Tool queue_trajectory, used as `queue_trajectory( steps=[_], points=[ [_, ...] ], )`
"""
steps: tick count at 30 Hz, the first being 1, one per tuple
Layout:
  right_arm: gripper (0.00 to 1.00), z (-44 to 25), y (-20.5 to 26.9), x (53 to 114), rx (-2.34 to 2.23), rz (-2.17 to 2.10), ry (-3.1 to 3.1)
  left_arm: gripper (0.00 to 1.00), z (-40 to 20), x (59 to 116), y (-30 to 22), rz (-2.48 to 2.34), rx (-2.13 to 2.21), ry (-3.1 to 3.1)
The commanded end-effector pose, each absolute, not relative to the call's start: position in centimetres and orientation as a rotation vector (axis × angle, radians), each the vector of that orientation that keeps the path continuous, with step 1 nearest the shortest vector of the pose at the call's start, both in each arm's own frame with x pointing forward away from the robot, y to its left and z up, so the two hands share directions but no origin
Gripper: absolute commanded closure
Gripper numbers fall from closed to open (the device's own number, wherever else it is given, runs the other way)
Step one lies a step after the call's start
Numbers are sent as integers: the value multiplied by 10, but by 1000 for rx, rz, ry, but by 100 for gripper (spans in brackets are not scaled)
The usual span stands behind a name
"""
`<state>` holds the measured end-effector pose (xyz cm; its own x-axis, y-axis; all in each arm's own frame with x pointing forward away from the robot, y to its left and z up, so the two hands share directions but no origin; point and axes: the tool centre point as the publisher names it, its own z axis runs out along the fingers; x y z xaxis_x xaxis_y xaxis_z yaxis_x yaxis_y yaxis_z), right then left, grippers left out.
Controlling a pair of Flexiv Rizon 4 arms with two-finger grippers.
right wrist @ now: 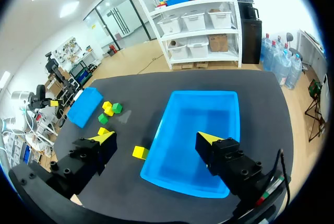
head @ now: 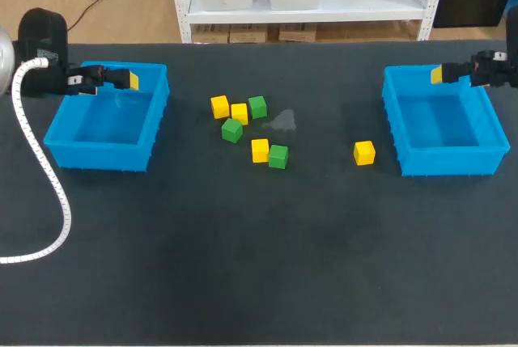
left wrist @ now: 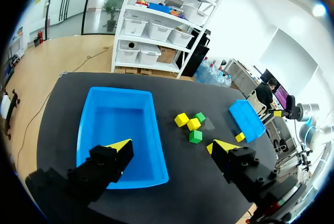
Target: Put the green cubes in the right bin and the yellow cubes in the left bin.
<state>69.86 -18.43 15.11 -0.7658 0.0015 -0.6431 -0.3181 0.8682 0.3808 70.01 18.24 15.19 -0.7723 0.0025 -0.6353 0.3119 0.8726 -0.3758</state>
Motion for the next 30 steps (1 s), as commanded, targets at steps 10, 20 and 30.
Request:
queue_trajectory(
  steps=[10,20,30],
  points=[
    [0,150,-185,700,-232,638,2373,0,150,700,184,-633,231,2378],
    [0,150,-185,700,-232,638,2373,0,150,700,184,-633,231,2378],
    [0,156,-142,710,-460,543,2359,0,150,700,184,-633,231,2378]
  ],
)
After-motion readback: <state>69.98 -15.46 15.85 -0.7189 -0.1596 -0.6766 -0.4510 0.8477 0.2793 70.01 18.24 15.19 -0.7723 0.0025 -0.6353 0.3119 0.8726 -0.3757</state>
